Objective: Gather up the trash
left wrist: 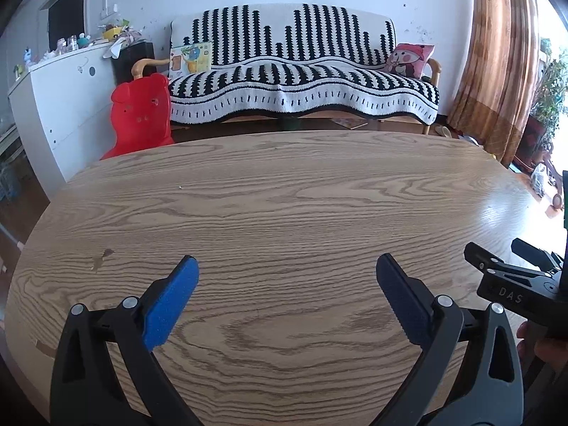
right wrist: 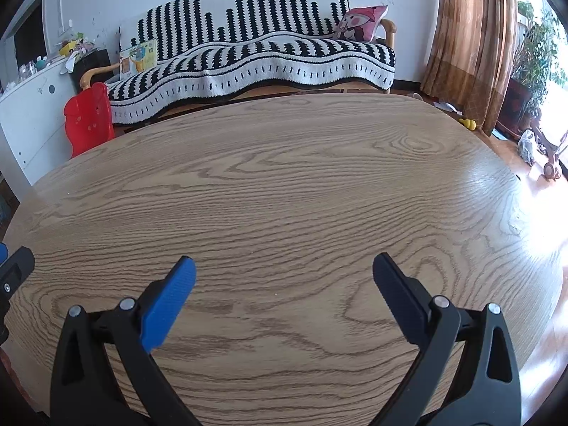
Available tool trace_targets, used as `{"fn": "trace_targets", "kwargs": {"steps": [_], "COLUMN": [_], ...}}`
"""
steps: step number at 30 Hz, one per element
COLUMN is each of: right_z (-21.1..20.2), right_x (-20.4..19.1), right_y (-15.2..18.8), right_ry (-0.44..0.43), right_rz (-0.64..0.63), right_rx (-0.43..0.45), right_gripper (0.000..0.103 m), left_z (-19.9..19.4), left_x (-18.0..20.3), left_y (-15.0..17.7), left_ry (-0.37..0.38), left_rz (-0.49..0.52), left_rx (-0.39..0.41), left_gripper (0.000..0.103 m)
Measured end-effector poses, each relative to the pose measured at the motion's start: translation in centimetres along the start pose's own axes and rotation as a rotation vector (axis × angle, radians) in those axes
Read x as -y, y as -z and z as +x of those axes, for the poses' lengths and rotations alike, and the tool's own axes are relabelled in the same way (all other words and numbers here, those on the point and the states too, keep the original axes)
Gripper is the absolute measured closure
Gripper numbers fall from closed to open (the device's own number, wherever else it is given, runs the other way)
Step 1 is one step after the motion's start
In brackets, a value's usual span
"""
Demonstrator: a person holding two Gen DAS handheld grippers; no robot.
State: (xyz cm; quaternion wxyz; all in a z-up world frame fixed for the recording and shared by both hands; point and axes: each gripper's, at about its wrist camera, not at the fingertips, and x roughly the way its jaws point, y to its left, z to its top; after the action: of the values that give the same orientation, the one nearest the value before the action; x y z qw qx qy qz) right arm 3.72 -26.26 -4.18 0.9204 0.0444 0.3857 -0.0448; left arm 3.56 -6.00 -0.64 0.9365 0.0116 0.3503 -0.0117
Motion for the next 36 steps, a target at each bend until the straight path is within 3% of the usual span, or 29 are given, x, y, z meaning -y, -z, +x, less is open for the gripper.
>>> {"fn": "trace_targets", "kwargs": {"steps": [13, 19, 29, 36], "right_z": [-0.3, -0.4, -0.3, 1.5], "right_x": [0.6, 0.3, 0.2, -0.6], "right_y": [-0.1, -0.2, -0.3, -0.9], "right_ry": [-0.010, -0.010, -0.019, -0.028], "right_rz": [0.004, -0.008, -0.005, -0.020], "right_rx": [0.011, 0.018, 0.014, -0.027], "right_gripper": [0.006, 0.006, 0.006, 0.006], "left_z": [-0.1, -0.9, -0.2, 2.3], "left_x": [0.7, 1.8, 1.4, 1.3], "left_y": [0.0, 0.4, 1.1, 0.5], "left_ry": [-0.029, -0.037, 0.058, 0.004], "left_rz": [-0.006, 0.061, 0.013, -0.015], "left_rx": [0.010, 0.045, 0.005, -0.023], "left_gripper": [0.006, 0.006, 0.006, 0.006]}}
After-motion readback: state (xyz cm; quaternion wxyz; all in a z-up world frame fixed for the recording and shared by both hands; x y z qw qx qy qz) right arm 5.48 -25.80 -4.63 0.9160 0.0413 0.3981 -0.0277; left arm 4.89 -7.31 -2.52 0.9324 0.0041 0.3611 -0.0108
